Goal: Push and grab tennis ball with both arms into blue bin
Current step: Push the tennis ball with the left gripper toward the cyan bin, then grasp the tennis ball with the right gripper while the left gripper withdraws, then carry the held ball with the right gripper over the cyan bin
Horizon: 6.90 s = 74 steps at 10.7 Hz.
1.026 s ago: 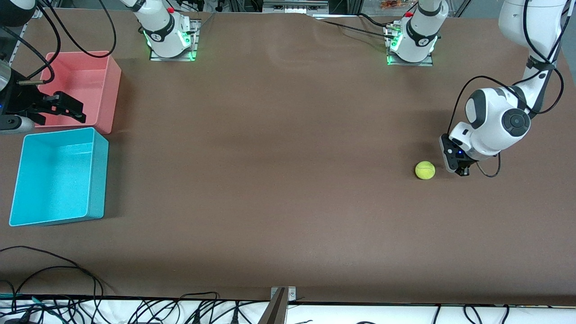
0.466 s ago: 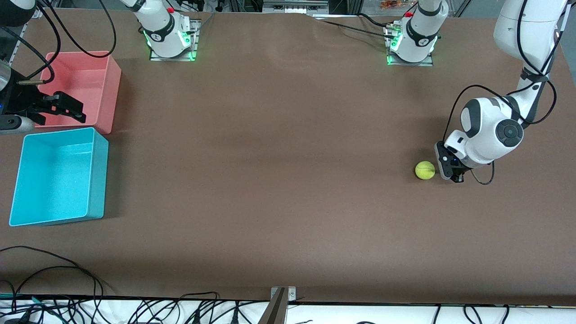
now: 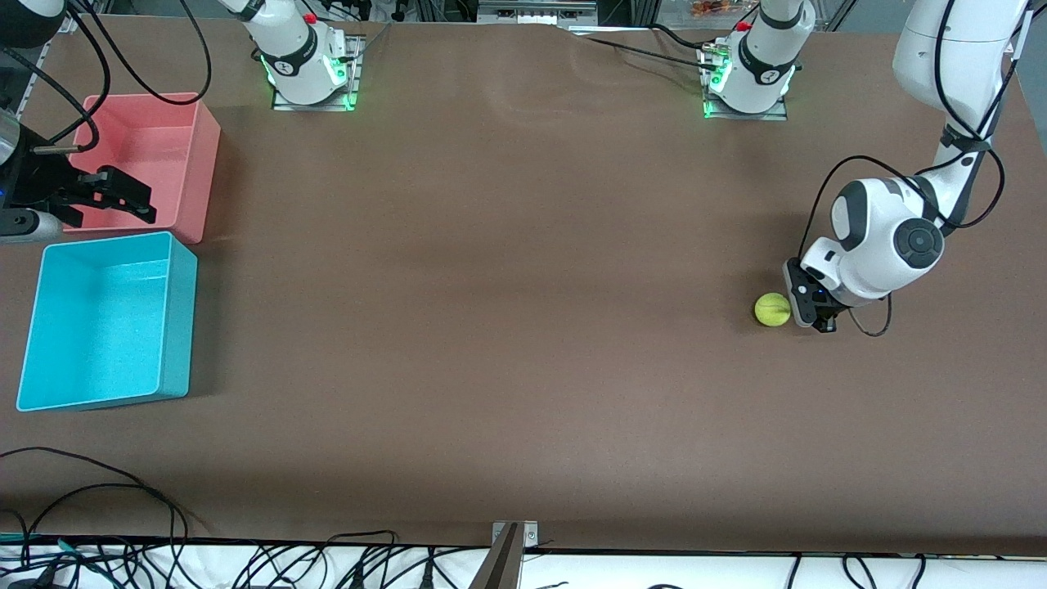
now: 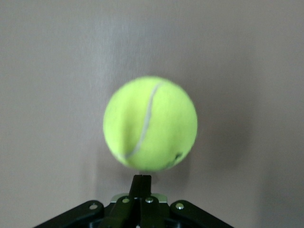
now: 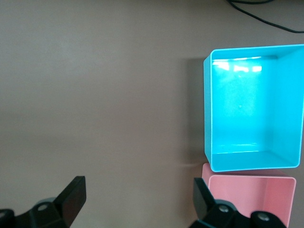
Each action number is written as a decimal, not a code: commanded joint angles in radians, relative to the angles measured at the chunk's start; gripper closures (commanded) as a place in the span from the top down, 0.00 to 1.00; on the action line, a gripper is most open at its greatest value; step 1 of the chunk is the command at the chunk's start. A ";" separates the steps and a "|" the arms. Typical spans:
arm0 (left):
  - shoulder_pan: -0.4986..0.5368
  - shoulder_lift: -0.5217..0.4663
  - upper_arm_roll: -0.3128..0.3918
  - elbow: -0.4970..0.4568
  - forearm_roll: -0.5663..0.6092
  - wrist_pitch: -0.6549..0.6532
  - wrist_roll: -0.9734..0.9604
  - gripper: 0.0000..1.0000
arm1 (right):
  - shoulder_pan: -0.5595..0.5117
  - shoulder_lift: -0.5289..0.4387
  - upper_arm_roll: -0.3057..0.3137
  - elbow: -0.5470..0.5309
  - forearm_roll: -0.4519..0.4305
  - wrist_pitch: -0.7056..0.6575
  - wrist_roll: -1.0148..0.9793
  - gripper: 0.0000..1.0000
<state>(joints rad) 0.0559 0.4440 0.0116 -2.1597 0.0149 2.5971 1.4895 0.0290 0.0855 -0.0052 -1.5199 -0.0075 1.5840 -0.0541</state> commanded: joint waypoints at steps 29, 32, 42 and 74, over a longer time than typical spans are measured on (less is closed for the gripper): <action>-0.040 -0.545 -0.046 0.000 0.080 -0.336 -0.748 1.00 | -0.024 0.115 0.022 -0.612 0.075 0.883 -0.501 1.00; -0.045 -0.564 -0.036 0.081 0.077 -0.472 -0.779 1.00 | -0.040 0.141 0.022 -0.638 0.075 0.950 -0.559 1.00; -0.064 -0.574 -0.047 0.365 0.071 -0.899 -1.098 1.00 | -0.119 0.279 0.022 -0.657 0.077 1.031 -0.895 1.00; -0.091 -0.464 -0.005 0.626 -0.039 -1.184 -1.422 1.00 | -0.247 0.419 -0.220 -0.307 0.078 0.663 -1.253 0.44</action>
<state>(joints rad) -0.0557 -0.0379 0.0266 -1.5670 -0.0413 1.4238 0.0213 -0.2125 0.5038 -0.2295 -1.8217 0.0455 2.2358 -1.2944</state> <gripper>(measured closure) 0.000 0.348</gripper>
